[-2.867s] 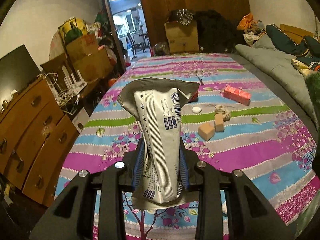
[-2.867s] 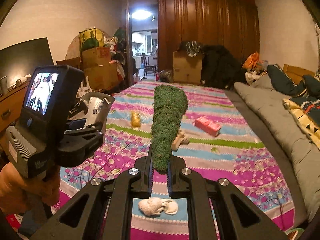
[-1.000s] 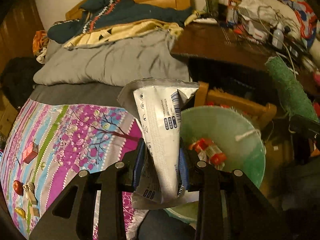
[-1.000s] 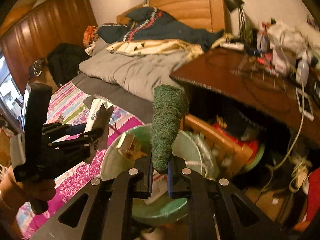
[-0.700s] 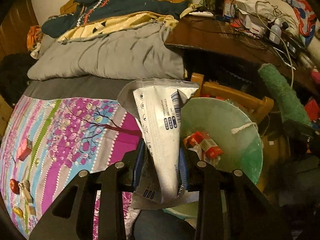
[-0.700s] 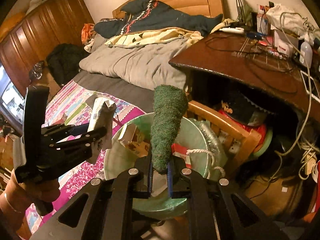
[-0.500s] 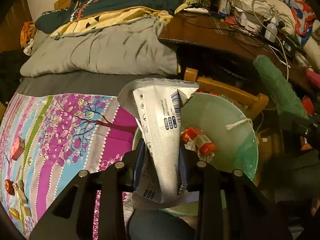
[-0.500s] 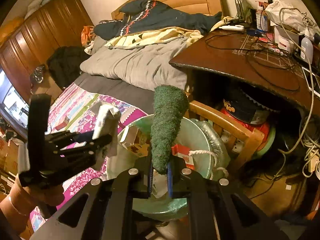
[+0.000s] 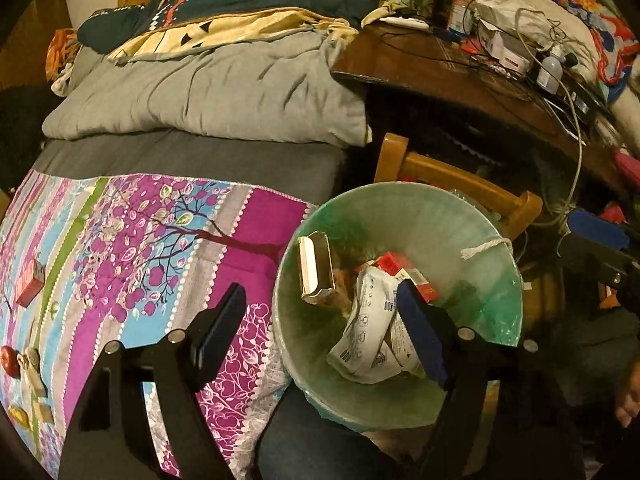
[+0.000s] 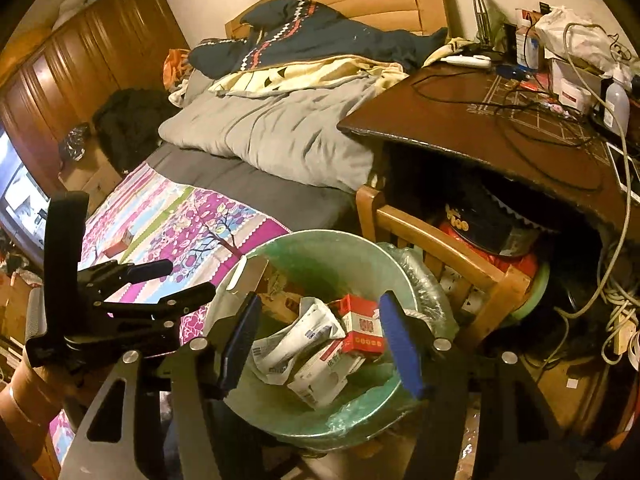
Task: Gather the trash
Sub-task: 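Move both open tools back over the bed toward the beige blocks and cloth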
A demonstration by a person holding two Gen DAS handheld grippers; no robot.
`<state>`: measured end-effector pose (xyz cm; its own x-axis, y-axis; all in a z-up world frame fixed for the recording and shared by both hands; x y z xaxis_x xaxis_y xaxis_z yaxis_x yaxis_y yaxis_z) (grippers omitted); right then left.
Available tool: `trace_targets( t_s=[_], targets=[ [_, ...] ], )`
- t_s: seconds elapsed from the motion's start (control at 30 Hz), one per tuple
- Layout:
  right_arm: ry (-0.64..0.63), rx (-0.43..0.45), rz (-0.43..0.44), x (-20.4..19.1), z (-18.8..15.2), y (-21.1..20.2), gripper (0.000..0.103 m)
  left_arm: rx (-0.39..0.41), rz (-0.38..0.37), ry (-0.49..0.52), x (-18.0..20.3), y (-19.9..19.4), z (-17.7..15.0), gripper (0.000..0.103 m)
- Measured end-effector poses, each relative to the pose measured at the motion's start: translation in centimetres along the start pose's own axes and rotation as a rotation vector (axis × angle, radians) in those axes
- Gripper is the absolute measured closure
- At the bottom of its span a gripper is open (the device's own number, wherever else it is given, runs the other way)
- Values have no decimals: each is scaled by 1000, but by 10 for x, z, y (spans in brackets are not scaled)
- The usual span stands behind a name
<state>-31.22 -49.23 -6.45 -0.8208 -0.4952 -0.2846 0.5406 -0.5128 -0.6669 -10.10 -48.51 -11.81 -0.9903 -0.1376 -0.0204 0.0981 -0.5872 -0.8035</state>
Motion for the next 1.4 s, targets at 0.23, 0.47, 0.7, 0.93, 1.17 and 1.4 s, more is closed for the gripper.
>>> trace_targets(
  t_s=[0.23,0.47,0.7,0.93,1.17,1.4],
  targets=[
    [-12,5,14,-10,-3,2,40,10,60,-10,-13,-2,-8,29],
    [-51,125,35,-36,14,-14,40,52,159,-101,-55,-20,-19,29],
    [-186,206,99,-101,23,-21,40,86,271,-227,-114,-46,-40,29],
    [-280,160,226,-177,8,-6,40,107,366,-322,-173,-83,-76,29],
    [-375,54,384,-263,-34,16,40,106,452,-466,-258,-122,-133,29],
    [-620,-101,585,-373,-121,34,40,72,508,-595,-349,-153,-205,29]
  ],
)
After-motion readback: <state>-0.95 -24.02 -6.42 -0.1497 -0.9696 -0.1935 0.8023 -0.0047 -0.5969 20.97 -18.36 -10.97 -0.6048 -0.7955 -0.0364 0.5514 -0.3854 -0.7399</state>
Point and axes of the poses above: each gripper's, at about its wrist camera, not at the fingertips, and y roughly the way its jaws point, x to its right, z to its top, the point moved 8 cm from there along y, roughly the way its jaws point, and after that the axes turned 6 degrees about x, right-handed, at the moved point
